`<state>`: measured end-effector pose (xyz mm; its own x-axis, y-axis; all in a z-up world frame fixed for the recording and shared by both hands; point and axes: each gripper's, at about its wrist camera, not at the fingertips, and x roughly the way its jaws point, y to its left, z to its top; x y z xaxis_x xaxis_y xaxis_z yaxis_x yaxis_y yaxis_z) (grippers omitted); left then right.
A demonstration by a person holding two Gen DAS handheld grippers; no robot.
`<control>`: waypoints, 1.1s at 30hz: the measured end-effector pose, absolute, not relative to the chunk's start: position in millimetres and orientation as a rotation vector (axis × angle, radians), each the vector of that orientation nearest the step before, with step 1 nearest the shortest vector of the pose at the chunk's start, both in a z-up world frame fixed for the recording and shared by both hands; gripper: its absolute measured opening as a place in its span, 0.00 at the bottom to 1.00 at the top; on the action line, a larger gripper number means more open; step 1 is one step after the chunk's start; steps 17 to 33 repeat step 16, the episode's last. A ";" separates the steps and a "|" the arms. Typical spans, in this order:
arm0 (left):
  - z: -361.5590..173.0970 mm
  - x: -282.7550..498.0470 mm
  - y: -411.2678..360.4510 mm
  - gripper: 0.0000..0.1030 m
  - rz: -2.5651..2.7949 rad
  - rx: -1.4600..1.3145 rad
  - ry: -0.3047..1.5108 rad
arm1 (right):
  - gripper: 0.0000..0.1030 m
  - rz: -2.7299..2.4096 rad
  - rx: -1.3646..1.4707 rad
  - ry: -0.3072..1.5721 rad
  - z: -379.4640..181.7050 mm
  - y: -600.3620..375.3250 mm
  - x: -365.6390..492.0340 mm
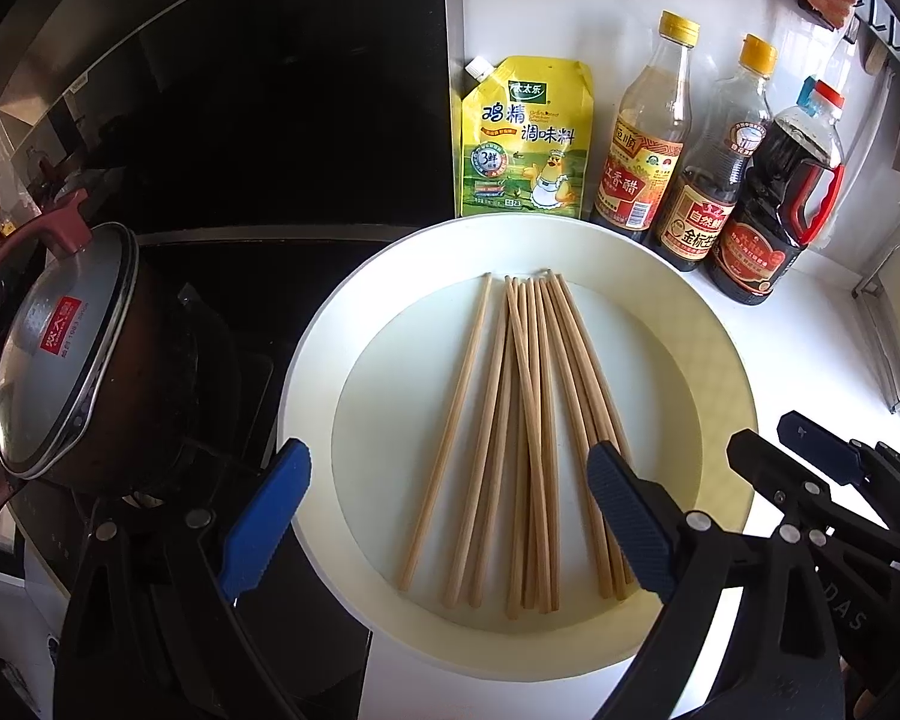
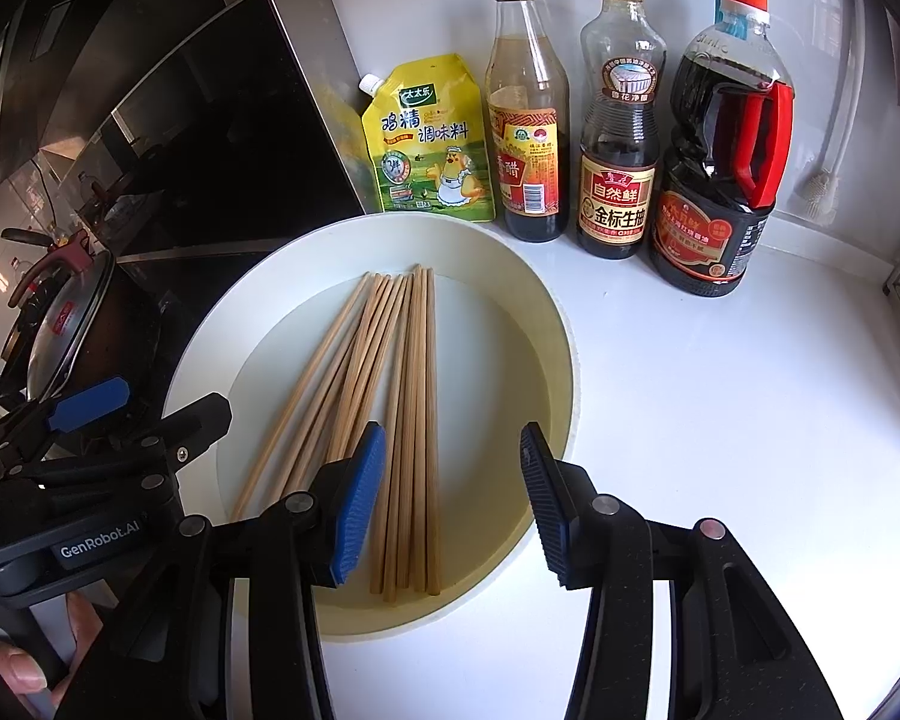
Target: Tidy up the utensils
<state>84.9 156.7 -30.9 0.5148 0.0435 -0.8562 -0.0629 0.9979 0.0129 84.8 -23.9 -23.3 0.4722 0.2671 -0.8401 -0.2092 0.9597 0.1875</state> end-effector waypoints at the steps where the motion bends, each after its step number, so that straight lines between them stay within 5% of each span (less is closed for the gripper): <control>1: -31.2 85.1 156.9 0.89 0.065 -0.022 1.029 | 0.44 0.291 0.062 1.039 -23.3 -23.8 84.8; 33: -34.0 87.3 158.5 0.91 0.060 -0.017 1.036 | 0.45 0.294 0.062 1.034 -21.5 -24.9 85.3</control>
